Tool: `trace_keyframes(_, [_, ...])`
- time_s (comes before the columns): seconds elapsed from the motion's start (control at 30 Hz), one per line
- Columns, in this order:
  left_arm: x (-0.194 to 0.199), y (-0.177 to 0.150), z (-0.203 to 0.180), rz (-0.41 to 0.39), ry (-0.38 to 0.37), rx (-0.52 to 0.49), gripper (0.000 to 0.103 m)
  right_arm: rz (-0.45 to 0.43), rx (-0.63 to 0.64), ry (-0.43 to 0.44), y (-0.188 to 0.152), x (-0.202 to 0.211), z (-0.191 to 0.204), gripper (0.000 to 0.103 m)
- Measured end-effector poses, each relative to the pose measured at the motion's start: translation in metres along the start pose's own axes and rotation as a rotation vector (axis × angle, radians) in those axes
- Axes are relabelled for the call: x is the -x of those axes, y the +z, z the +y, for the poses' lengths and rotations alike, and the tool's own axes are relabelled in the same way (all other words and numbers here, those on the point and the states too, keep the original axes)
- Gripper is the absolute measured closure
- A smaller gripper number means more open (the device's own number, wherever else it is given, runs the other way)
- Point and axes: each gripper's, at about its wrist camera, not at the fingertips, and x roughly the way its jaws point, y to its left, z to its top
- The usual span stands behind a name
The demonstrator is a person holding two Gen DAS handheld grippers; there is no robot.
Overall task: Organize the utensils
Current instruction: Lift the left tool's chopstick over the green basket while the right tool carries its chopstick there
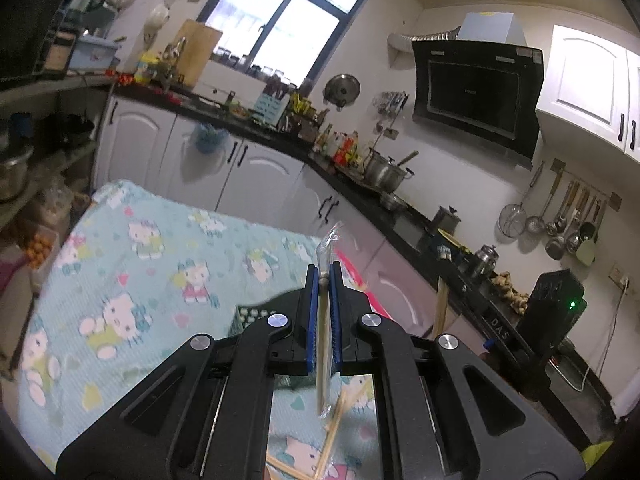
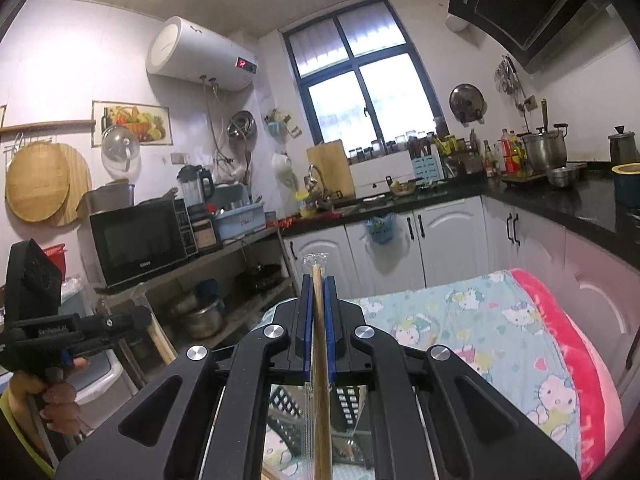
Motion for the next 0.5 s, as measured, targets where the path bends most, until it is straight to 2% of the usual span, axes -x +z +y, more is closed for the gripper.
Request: trace_keyframes(0.5, [-0.004,0.044,-0.011,-0.109,0.086,-0.092,0.100,-0.065,0.083,-0.003,0.027,-0.032,0.004,0.097])
